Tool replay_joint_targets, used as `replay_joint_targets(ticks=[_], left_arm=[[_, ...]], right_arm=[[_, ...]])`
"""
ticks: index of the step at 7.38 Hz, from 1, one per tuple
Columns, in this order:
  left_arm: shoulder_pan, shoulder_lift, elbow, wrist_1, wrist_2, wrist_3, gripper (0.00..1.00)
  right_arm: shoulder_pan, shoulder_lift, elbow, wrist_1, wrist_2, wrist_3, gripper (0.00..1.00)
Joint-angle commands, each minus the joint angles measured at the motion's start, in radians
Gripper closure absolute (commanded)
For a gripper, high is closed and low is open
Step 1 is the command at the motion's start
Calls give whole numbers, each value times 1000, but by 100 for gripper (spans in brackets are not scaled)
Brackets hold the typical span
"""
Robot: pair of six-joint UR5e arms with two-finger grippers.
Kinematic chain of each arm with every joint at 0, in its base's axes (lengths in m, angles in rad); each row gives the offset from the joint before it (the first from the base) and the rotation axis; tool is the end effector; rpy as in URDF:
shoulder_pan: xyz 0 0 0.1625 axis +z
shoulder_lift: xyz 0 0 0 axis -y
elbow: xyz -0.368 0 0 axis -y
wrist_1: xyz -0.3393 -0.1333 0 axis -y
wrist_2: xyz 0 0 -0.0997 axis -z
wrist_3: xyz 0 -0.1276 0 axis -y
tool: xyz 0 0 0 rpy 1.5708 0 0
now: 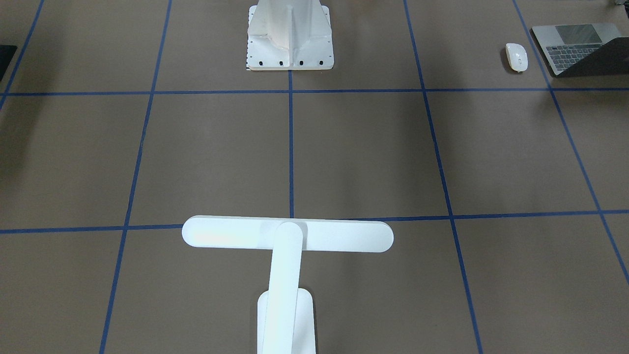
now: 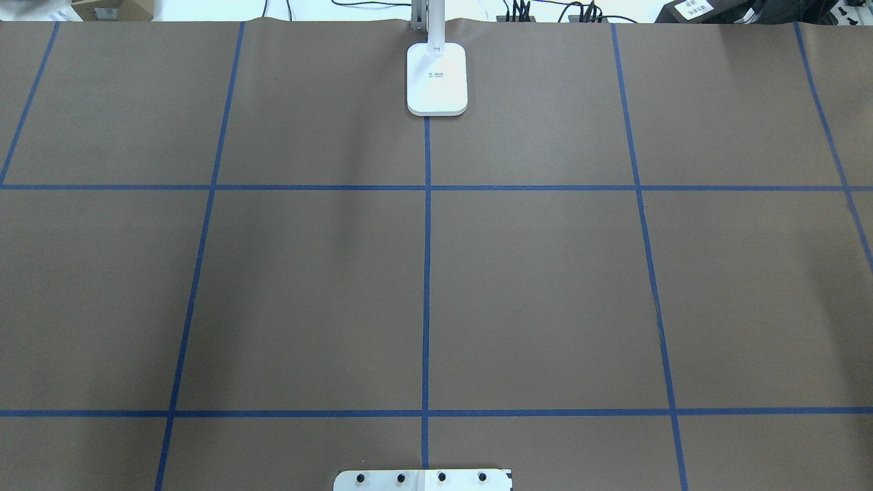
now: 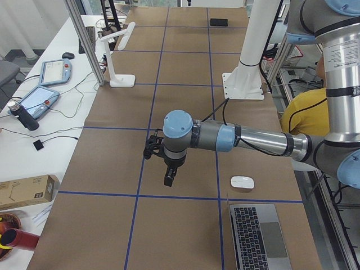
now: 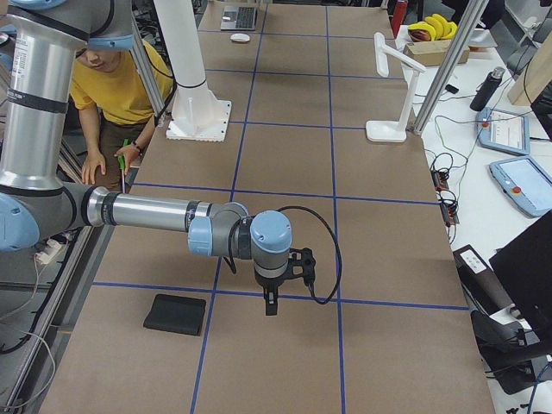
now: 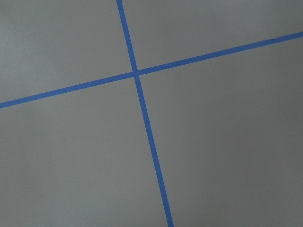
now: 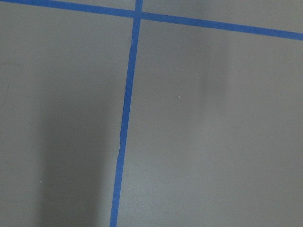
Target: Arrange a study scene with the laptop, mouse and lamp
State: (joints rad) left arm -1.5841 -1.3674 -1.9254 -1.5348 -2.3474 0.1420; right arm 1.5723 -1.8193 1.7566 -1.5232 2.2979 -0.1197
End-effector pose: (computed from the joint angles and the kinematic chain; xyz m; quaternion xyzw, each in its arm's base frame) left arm -0.0488 -0.3700 0.5508 0.0825 0.3727 0.0812 0.9207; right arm 0.0490 -0.3463 0.6373 0.0145 -0.3554 -0.0525 0.9331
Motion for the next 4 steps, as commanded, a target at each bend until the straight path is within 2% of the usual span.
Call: replay_joint_targets(ticks=[1,4], left_arm=[[-46,-1,22,2,3,-4,0],[-202,-1,101,-4,49,2,0]], right_arm=[[0,-2,0,0,0,0,0],[0,-2,-2,0,0,0,0]])
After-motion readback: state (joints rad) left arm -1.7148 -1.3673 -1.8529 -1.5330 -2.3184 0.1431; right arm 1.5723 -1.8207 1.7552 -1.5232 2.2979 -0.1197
